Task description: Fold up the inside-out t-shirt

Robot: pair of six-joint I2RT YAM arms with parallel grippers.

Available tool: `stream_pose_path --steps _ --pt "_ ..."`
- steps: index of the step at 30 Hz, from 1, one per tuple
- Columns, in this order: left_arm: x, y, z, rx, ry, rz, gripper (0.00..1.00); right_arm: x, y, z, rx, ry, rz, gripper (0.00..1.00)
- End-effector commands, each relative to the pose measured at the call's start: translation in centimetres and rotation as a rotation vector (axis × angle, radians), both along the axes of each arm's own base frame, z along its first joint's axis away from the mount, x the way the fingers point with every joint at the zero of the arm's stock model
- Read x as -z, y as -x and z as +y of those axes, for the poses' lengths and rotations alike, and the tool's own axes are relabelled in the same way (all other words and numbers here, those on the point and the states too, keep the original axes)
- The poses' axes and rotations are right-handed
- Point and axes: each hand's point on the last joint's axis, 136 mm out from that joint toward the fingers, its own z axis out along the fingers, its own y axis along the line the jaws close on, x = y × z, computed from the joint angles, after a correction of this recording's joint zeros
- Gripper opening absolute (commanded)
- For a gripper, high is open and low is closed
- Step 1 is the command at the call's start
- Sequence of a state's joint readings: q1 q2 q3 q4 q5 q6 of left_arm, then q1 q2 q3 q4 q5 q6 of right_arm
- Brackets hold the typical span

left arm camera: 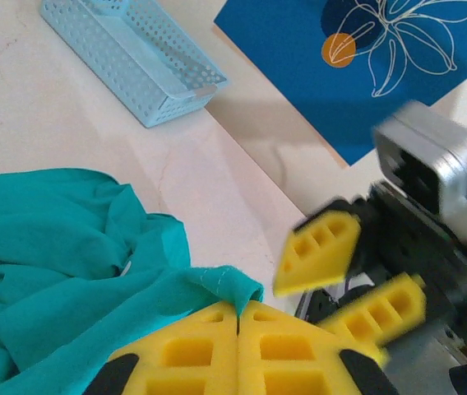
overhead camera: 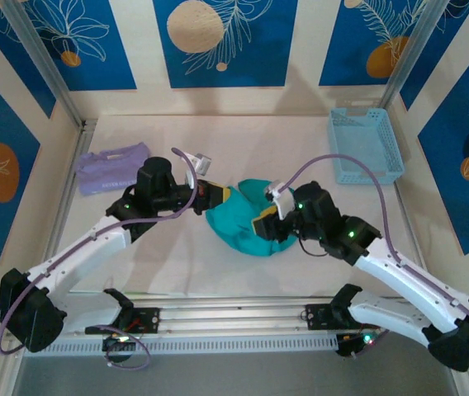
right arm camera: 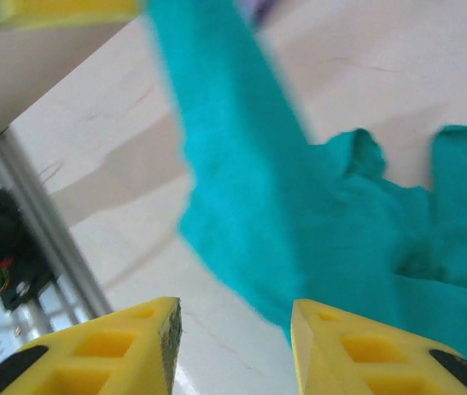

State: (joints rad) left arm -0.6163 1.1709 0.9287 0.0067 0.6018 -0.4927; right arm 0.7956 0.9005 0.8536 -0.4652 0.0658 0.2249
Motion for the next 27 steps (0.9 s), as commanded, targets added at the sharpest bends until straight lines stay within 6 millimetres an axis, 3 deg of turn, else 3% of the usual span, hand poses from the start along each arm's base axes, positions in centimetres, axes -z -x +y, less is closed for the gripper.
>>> stream_pose_path --steps 1,4,12,17,24,27 --pt "-1.4 0.1 -0.4 0.011 0.016 -0.011 0.0 0.2 0.4 1.6 -0.053 0.038 -0.127 0.42" --pt "-1.4 0.1 -0.5 0.013 0.011 -0.008 0.0 0.7 0.1 2.8 -0.05 0.094 -0.194 0.43" --pt "-1.7 0.3 -0.4 0.018 0.005 -0.017 0.0 1.5 -3.9 3.5 0.079 0.268 -0.334 0.46" --pt "-1.6 0.2 0.1 -0.008 -0.019 -0.026 0.0 1.0 -4.8 3.3 0.102 0.255 -0.344 0.19" --pt "-1.4 -0.1 0.5 -0.032 -0.052 -0.041 0.0 -0.5 -3.9 2.3 0.051 0.069 -0.239 0.0" --pt "-1.5 -0.2 0.5 -0.038 -0.054 -0.042 0.0 -0.7 -3.4 2.5 0.011 0.031 -0.214 0.0"
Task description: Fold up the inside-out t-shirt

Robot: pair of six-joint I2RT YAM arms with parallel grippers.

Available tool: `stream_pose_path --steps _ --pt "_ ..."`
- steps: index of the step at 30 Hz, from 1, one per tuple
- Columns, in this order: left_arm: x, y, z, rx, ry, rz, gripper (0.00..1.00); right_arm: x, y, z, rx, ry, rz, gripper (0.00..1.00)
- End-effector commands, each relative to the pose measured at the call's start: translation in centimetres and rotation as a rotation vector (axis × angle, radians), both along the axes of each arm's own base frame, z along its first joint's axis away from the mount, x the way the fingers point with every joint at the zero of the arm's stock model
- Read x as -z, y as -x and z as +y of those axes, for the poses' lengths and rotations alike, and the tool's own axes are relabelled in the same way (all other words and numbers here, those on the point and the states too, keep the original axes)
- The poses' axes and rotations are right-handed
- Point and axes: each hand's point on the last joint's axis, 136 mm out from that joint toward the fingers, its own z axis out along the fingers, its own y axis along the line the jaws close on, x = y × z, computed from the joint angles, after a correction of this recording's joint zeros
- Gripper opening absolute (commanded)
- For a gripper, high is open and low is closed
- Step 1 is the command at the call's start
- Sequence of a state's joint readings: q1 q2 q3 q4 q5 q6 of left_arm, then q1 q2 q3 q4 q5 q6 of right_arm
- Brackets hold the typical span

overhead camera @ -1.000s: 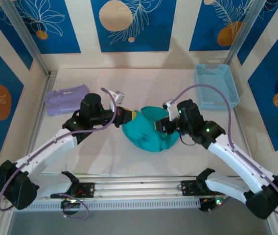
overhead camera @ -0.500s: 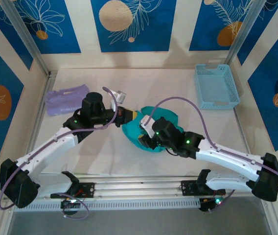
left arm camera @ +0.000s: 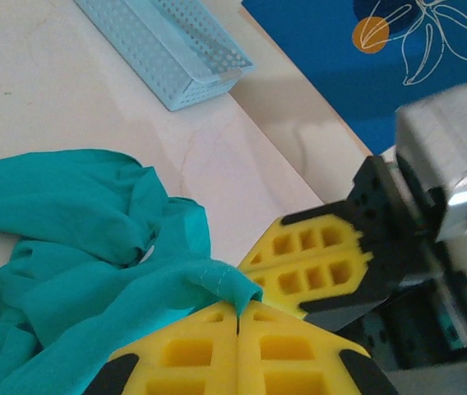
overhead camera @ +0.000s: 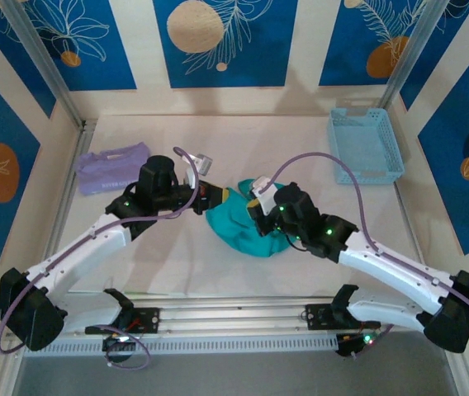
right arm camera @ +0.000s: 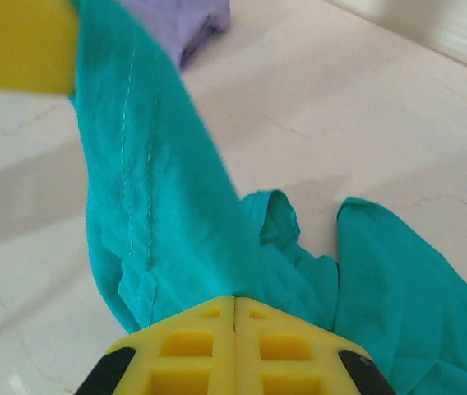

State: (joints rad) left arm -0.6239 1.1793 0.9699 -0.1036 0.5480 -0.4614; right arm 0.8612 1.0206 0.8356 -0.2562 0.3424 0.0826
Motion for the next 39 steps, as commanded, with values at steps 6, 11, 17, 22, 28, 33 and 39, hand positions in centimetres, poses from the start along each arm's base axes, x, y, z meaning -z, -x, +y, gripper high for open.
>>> stream_pose_path --steps 6,11,17,22,28,33,39 --pt "-2.7 0.3 -0.1 0.014 0.033 -0.055 0.0 0.2 3.4 3.0 -0.222 -0.059 0.055 0.17" --pt "-2.7 0.5 -0.1 0.019 0.035 -0.052 0.0 0.6 2.0 3.4 -0.18 -0.028 0.043 0.32" --pt "-2.6 0.6 -0.1 0.022 0.036 -0.052 0.0 1.6 0.1 3.5 -0.131 -0.002 0.051 0.39" --pt "-2.5 0.6 -0.1 0.024 0.038 -0.047 0.0 2.4 -0.7 4.0 -0.13 -0.007 0.072 0.4" --pt "-2.4 0.5 -0.2 0.022 0.043 -0.043 0.0 2.8 -1.2 4.2 -0.135 -0.036 0.099 0.38" --pt "-2.4 0.6 -0.2 0.023 0.047 -0.041 0.0 2.4 -1.4 4.2 -0.152 -0.092 0.127 0.22" --pt "-2.4 0.2 0.2 -0.013 0.037 -0.047 0.0 0.9 -1.5 3.0 -0.153 -0.194 0.16 0.0"
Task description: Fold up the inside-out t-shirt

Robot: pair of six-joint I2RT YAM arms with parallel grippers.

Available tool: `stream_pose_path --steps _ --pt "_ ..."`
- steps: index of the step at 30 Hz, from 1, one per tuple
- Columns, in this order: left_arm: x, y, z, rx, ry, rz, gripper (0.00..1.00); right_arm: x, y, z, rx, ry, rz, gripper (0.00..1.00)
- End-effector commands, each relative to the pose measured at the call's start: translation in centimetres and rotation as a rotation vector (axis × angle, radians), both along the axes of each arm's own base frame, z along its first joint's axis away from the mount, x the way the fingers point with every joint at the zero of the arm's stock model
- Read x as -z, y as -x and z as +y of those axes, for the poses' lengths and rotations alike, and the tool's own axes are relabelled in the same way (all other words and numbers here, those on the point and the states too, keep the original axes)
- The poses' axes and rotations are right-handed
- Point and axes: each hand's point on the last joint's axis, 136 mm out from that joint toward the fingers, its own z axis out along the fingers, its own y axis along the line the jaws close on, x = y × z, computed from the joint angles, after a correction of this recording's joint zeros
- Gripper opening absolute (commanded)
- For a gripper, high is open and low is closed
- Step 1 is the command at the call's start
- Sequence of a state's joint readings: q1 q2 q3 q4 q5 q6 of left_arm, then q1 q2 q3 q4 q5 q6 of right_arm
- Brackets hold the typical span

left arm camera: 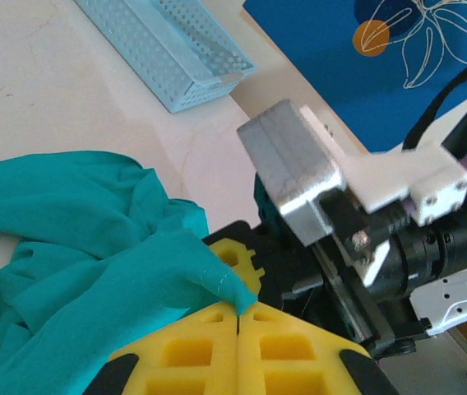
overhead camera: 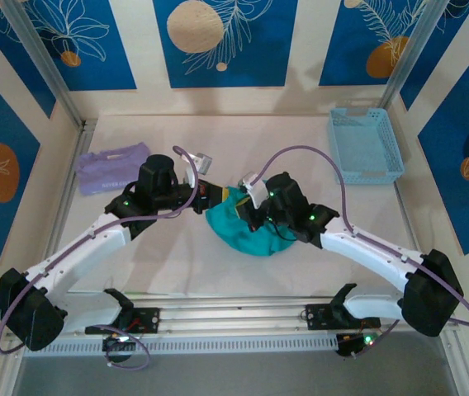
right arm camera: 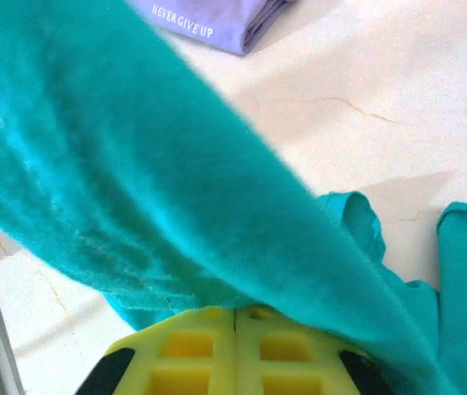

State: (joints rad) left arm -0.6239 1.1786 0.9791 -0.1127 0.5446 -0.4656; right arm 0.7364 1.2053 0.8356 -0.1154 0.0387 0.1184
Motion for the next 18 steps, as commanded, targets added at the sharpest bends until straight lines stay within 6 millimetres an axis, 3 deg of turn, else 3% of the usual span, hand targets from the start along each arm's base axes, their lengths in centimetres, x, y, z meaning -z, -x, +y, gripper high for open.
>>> stream_pose_path --steps 1,3,6,11,18 --pt "-2.1 0.0 0.3 -0.02 0.031 -0.047 0.0 -2.4 0.8 -0.1 -0.035 -0.103 -0.001 0.0" --pt "-2.2 -0.1 0.2 -0.025 0.034 -0.04 0.0 -1.9 1.4 -0.3 -0.043 -0.092 -0.002 0.0" --pt "-2.5 0.2 -0.1 -0.007 0.054 -0.033 0.0 -0.8 2.2 0.1 -0.06 -0.075 -0.002 0.16" --pt "-2.8 0.4 -0.1 0.004 0.063 -0.035 0.0 -0.5 1.7 0.6 -0.038 -0.037 -0.039 0.39" --pt "-3.0 0.6 -0.1 0.013 0.064 -0.039 0.0 0.3 0.5 1.5 -0.036 -0.01 -0.047 0.48"
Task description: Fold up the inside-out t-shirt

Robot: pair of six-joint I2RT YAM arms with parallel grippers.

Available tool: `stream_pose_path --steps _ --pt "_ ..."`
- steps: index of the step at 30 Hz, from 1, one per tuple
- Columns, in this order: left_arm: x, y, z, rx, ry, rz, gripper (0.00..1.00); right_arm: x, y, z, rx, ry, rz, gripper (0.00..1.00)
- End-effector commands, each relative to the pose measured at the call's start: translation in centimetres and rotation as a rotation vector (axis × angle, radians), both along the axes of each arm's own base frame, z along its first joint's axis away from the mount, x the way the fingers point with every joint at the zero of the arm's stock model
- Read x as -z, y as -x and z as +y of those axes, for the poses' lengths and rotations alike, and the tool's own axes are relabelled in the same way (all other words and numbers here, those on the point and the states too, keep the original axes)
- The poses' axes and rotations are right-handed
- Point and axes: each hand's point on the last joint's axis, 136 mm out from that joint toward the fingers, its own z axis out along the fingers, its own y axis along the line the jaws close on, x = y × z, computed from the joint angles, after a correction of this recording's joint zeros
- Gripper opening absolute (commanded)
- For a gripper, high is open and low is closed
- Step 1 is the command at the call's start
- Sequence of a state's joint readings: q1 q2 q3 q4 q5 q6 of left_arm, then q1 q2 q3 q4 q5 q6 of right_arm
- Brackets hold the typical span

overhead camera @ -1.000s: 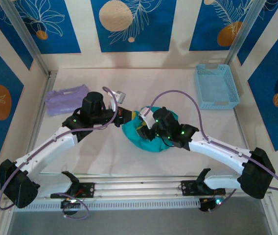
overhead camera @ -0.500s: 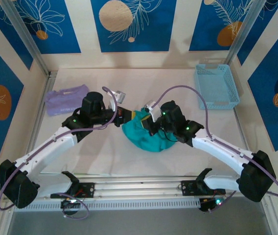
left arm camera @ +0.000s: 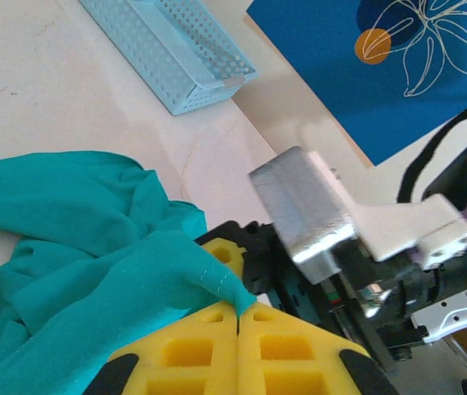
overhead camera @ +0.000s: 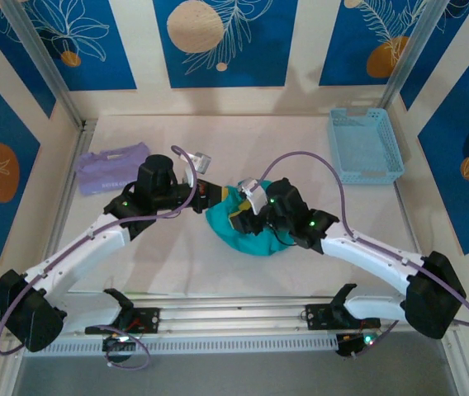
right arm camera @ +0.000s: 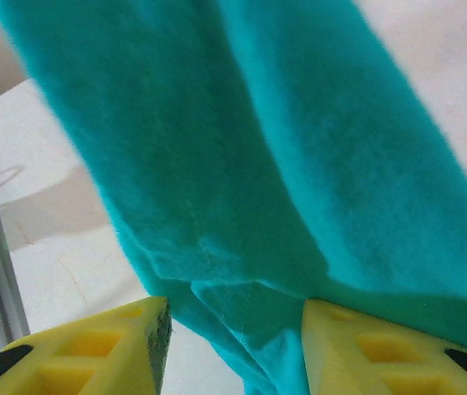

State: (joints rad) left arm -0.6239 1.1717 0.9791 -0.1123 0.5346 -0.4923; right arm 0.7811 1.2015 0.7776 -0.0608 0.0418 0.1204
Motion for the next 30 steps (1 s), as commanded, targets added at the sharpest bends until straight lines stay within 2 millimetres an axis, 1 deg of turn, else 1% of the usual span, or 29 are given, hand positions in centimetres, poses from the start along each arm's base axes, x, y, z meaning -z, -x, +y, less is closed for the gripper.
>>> stream_pose_path --steps 1,4,7,8,10,12,15,19,22,26,28,30 --pt "-2.8 0.6 -0.2 0.03 0.053 -0.054 0.0 -0.8 -1.3 0.6 0.016 0.0 -0.046 0.48" --pt "-2.9 0.7 -0.2 0.032 0.053 -0.057 0.0 -0.8 -1.9 0.9 0.023 0.002 -0.048 0.45" --pt "-2.8 0.7 -0.1 0.03 0.046 -0.057 0.0 -1.2 -2.2 1.1 0.02 -0.014 -0.052 0.4" --pt "-2.8 0.7 -0.1 0.029 0.044 -0.057 0.0 -1.3 -2.3 1.2 0.018 -0.017 -0.052 0.37" --pt "-2.7 0.6 0.0 0.024 0.037 -0.057 0.0 -1.6 -2.3 1.3 0.012 -0.03 -0.053 0.26" --pt "-2.5 0.4 0.1 0.009 0.023 -0.058 0.0 -1.8 -2.1 1.2 0.005 -0.036 -0.048 0.18" --pt "-2.2 0.1 0.6 -0.02 -0.004 -0.065 0.0 -2.3 -1.8 0.6 0.006 -0.038 -0.047 0.09" --pt "-1.7 -0.8 1.3 -0.075 -0.04 -0.067 0.0 -2.8 -1.1 -0.6 0.008 -0.024 -0.041 0.01" --pt "-1.4 -1.7 2.2 -0.133 -0.073 -0.07 0.0 -3.6 -0.1 -1.8 0.002 -0.023 -0.03 0.0" --pt "-0.9 -3.0 3.7 -0.218 -0.157 -0.099 0.0 -6.0 2.1 -2.9 -0.062 -0.055 0.014 0.0" --pt "-0.9 -3.5 4.2 -0.245 -0.197 -0.119 0.0 -7.8 3.2 -3.4 -0.107 -0.088 0.047 0.0" --pt "-0.7 -4.1 4.7 -0.27 -0.239 -0.139 0.0 -9.6 3.8 -3.9 -0.131 -0.138 0.061 0.0"
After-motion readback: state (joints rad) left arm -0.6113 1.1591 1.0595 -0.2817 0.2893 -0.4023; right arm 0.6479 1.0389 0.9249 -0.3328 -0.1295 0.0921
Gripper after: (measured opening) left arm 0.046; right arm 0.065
